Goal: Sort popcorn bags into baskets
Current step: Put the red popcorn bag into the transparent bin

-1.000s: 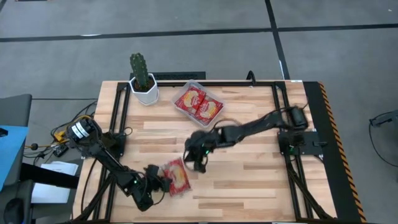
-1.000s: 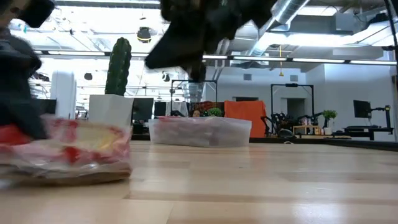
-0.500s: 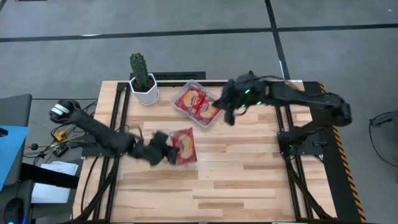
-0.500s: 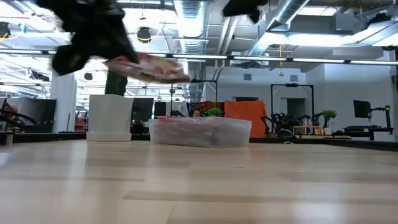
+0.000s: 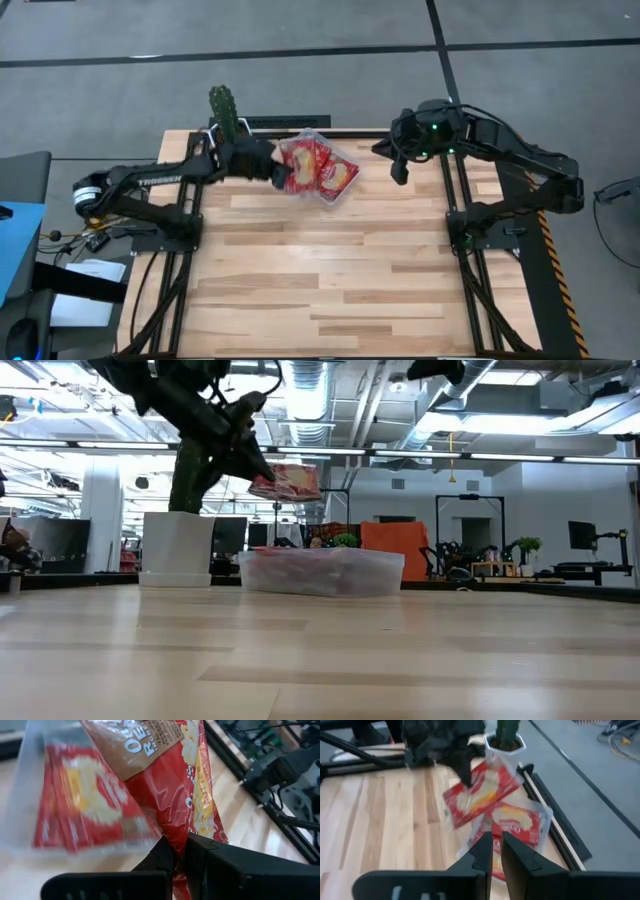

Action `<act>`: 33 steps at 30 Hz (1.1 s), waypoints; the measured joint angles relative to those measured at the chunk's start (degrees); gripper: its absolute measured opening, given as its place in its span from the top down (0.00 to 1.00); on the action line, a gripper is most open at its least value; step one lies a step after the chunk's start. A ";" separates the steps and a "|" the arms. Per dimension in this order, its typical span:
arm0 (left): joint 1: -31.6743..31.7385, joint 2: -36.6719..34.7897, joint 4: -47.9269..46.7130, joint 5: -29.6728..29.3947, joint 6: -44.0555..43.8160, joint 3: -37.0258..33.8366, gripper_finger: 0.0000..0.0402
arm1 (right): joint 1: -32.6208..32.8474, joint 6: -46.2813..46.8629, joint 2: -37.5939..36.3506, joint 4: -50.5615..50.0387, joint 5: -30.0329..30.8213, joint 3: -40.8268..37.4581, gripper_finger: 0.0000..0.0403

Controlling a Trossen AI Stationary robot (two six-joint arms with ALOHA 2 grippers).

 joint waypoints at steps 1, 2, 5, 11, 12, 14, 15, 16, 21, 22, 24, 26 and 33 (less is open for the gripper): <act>2.49 0.90 0.19 2.79 1.83 0.94 1.00 | -0.29 0.03 0.00 -0.18 0.00 0.00 0.84; 4.63 1.97 0.26 5.32 3.73 2.06 1.00 | -0.49 0.04 0.02 -0.12 0.00 0.00 0.84; 9.68 6.14 -0.80 11.92 9.57 6.63 1.00 | -1.09 0.36 0.43 -0.01 0.00 0.00 0.84; 15.02 17.79 -9.78 22.94 20.16 21.20 1.00 | -2.06 2.42 1.67 0.42 1.39 -0.07 0.84; 15.20 19.89 -11.88 23.63 21.77 23.89 0.99 | -2.18 2.43 1.70 0.43 1.71 -0.07 0.84; 15.23 24.09 -16.72 23.66 24.22 29.07 0.99 | -2.47 2.44 1.67 0.97 2.92 -0.07 0.84; 15.10 26.08 -19.17 23.81 25.22 31.40 0.98 | -2.47 2.57 1.66 1.15 3.45 -0.07 0.84; 14.70 27.99 -20.87 23.92 25.71 33.46 0.98 | -2.47 2.84 1.66 1.10 4.17 -0.07 0.84; 12.94 34.98 -23.52 25.39 25.99 38.44 0.99 | -2.81 3.58 1.49 0.70 5.46 -0.07 0.84; 12.60 35.86 -23.65 25.55 26.31 38.57 0.99 | -2.82 3.64 1.49 0.69 5.46 -0.07 0.84; 11.74 37.22 -23.76 25.78 26.66 38.61 0.99 | -2.82 3.69 1.51 0.56 5.48 -0.07 0.84; 11.17 38.17 -23.83 25.66 26.54 38.47 0.99 | -2.82 3.69 1.51 0.54 5.49 -0.07 0.84; 9.08 39.15 -24.26 24.65 28.44 38.45 0.98 | -2.81 3.51 1.51 0.40 5.49 -0.07 0.84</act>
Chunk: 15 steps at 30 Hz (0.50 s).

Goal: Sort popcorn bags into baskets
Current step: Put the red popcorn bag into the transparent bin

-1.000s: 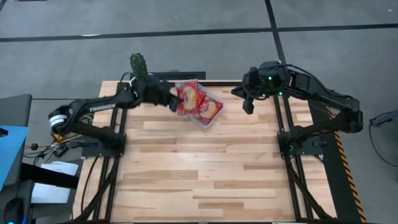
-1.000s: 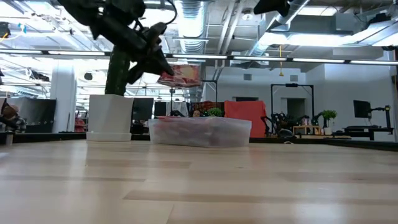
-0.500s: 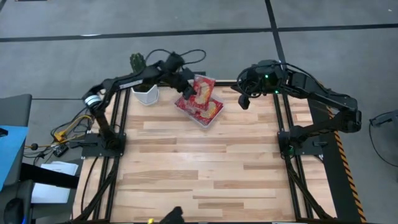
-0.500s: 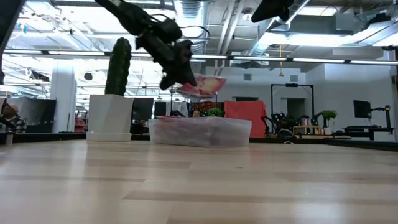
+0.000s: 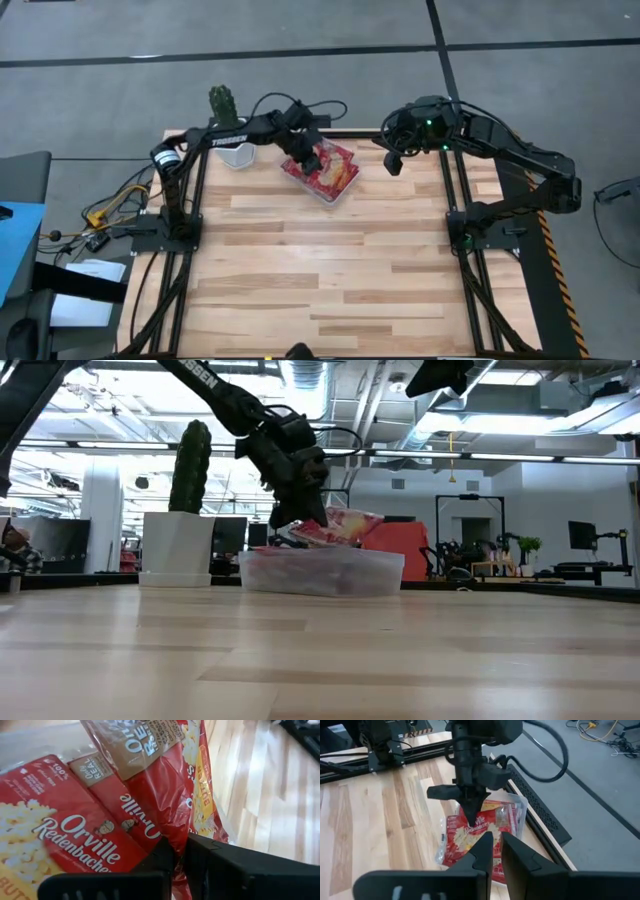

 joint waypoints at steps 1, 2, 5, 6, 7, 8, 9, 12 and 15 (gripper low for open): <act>-0.32 0.00 -0.19 -0.60 0.48 0.00 0.98 | -0.01 -0.12 0.00 0.02 0.01 0.00 0.84; -0.47 0.00 -0.33 -0.90 0.75 0.00 0.98 | -0.01 -0.30 0.00 0.04 0.02 0.00 0.84; -0.67 0.00 -0.22 -0.69 0.89 0.00 0.97 | -0.01 -0.43 0.02 0.04 0.02 0.00 0.84; -0.74 0.00 -0.24 -0.78 0.89 0.00 0.97 | 0.01 -0.43 0.02 0.04 0.02 0.00 0.84; -0.85 0.00 -0.24 -1.16 0.92 0.00 0.96 | 0.00 -0.43 0.02 0.04 0.02 0.00 0.84; -1.01 0.00 -0.20 -1.77 1.13 0.00 0.95 | -0.01 -0.43 0.02 0.04 0.02 0.00 0.84; -1.16 0.00 -0.16 -2.38 1.60 0.00 0.93 | -0.01 -0.43 0.02 0.04 0.02 0.00 0.84; -1.70 0.00 -0.18 -2.54 3.20 0.00 0.86 | -0.01 -0.43 0.02 0.02 0.02 0.00 0.84; -2.30 0.00 -0.18 -2.78 4.49 0.00 0.76 | 0.01 -0.43 0.02 0.02 0.02 0.00 0.84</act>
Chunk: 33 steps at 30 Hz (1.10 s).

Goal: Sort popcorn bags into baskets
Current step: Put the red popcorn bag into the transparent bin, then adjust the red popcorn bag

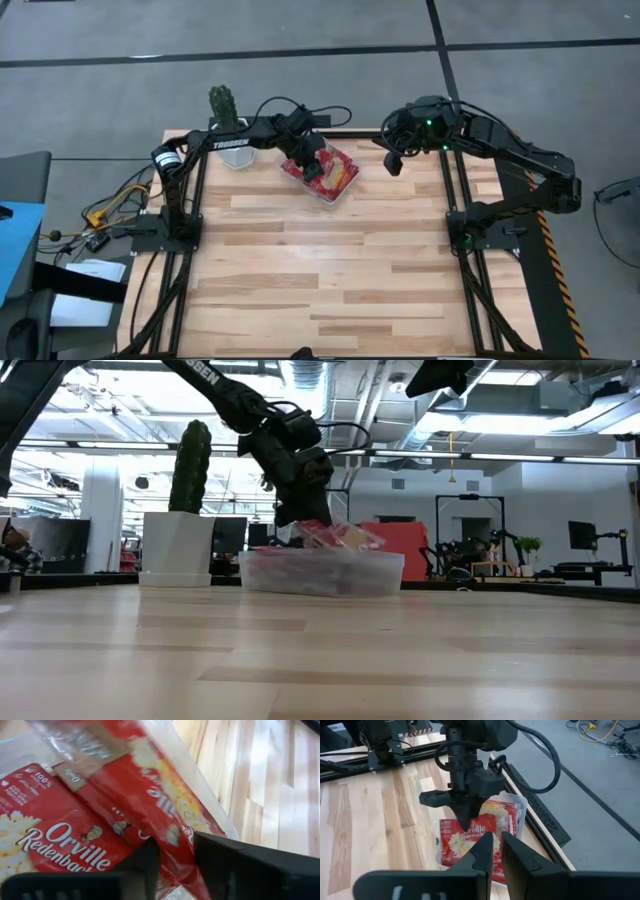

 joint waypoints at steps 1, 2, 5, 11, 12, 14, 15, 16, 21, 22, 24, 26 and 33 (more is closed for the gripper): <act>-0.23 0.00 0.02 -0.27 0.25 -0.02 0.72 | -0.02 0.00 0.00 0.00 0.00 0.00 0.84; -0.43 0.00 0.02 -0.85 0.27 -0.02 0.68 | -0.02 0.00 0.00 0.00 0.00 0.00 0.84; -0.80 0.00 -0.09 -2.33 1.46 -0.02 0.57 | -0.02 0.00 0.00 0.00 0.00 0.00 0.84; -0.85 -0.02 -2.17 -6.55 6.29 2.42 0.44 | -0.02 -0.02 0.00 0.00 0.00 0.00 0.84; -0.85 -0.02 -2.20 -7.36 6.71 3.08 0.43 | -0.02 -0.02 0.00 0.00 0.00 0.00 0.84; -0.83 -0.02 -2.99 -9.20 7.37 4.66 0.43 | -0.02 0.00 0.00 0.00 0.00 0.00 0.84; -0.83 -0.03 -3.65 -10.41 7.39 5.57 0.43 | 0.00 0.00 0.00 0.00 0.00 0.00 0.84; -0.83 -0.07 -4.55 -11.62 7.52 6.41 0.43 | -0.02 0.00 0.00 0.00 0.00 0.00 0.84; 0.48 -0.22 -14.14 -14.68 8.87 11.95 0.45 | -0.01 0.01 0.00 -1.02 0.00 0.00 0.84; 0.74 -0.35 -15.59 -14.03 8.26 12.09 0.47 | -0.02 0.07 0.00 -1.50 0.00 0.00 0.84; 1.36 -0.25 -19.60 -11.39 8.51 11.98 0.53 | -0.02 0.32 0.02 -2.18 0.00 0.00 0.84; 1.90 -0.13 -21.64 -10.54 9.17 11.25 0.62 | -0.02 0.39 0.02 -2.81 0.00 0.00 0.84; 2.32 -0.14 -17.91 -9.43 7.90 5.31 0.97 | 0.02 0.42 0.04 -3.03 0.00 -1.89 0.84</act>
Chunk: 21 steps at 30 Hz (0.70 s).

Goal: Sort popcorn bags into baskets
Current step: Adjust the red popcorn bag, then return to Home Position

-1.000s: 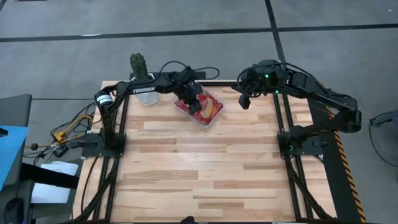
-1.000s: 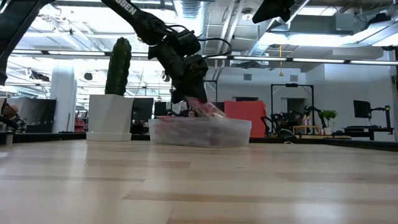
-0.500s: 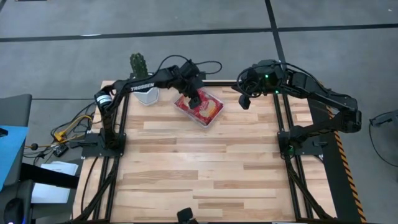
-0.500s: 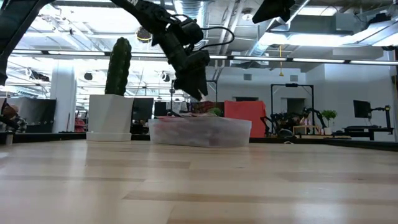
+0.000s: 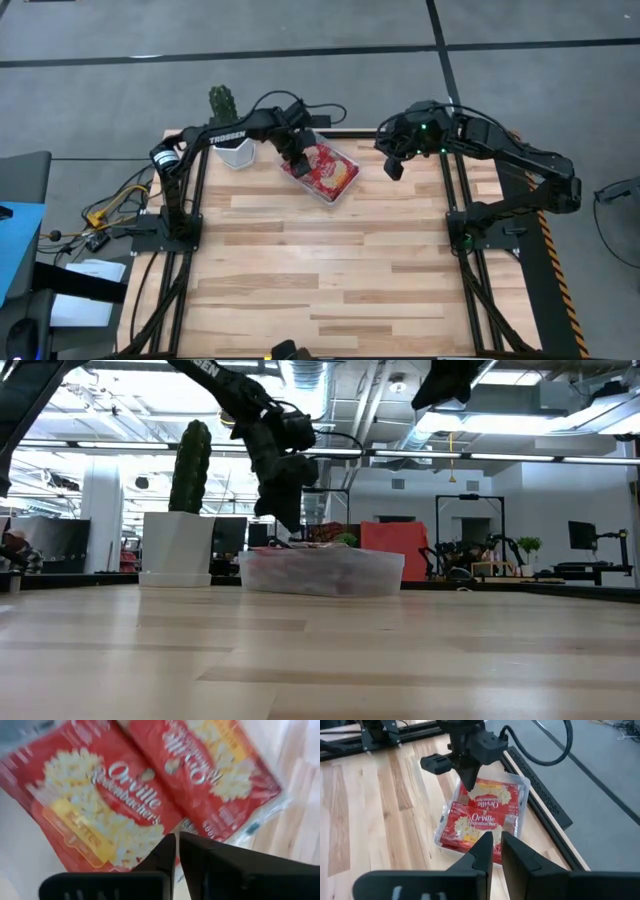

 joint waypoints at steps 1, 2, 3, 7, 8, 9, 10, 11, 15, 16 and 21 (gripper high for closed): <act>-0.05 -0.01 0.64 -0.07 -0.11 -1.00 0.97 | -0.03 -0.05 0.00 -0.08 0.00 -0.12 0.84; -0.29 -0.01 0.75 -0.79 -0.13 -1.93 0.97 | -0.14 -0.28 0.00 -0.11 0.00 -0.14 0.84; -0.50 0.01 0.58 -2.16 -0.11 -2.71 0.97 | -0.30 -0.51 0.00 0.04 0.00 -0.14 0.84; -0.69 0.03 2.36 -5.44 0.08 -5.03 0.98 | -0.85 -1.56 0.00 0.80 0.07 -0.14 0.84; -0.65 0.03 2.79 -5.49 0.01 -5.61 0.99 | -1.14 -1.68 0.00 0.84 0.05 -0.14 0.84; -0.62 0.03 3.25 -5.56 -0.29 -6.01 0.99 | -1.41 -1.77 0.00 0.89 0.02 -0.14 0.84; -0.47 0.03 3.54 -6.29 -0.37 -6.18 1.00 | -1.68 -1.79 0.00 0.85 0.02 -0.14 0.84; -0.48 0.03 3.57 -7.78 -0.48 -6.31 1.00 | -2.01 -1.87 0.00 0.83 0.05 -0.14 0.84; -0.48 0.02 3.91 -14.44 -1.64 -6.30 1.00 | -3.03 -1.98 0.00 0.87 0.04 -0.14 0.84; -0.43 0.01 3.74 -15.11 -2.01 -6.04 1.00 | -3.16 -2.00 0.00 0.87 0.04 -0.14 0.84; -0.13 -0.04 3.30 -12.58 -2.80 -4.07 1.00 | -3.41 -1.95 0.00 0.87 -0.05 -0.14 0.84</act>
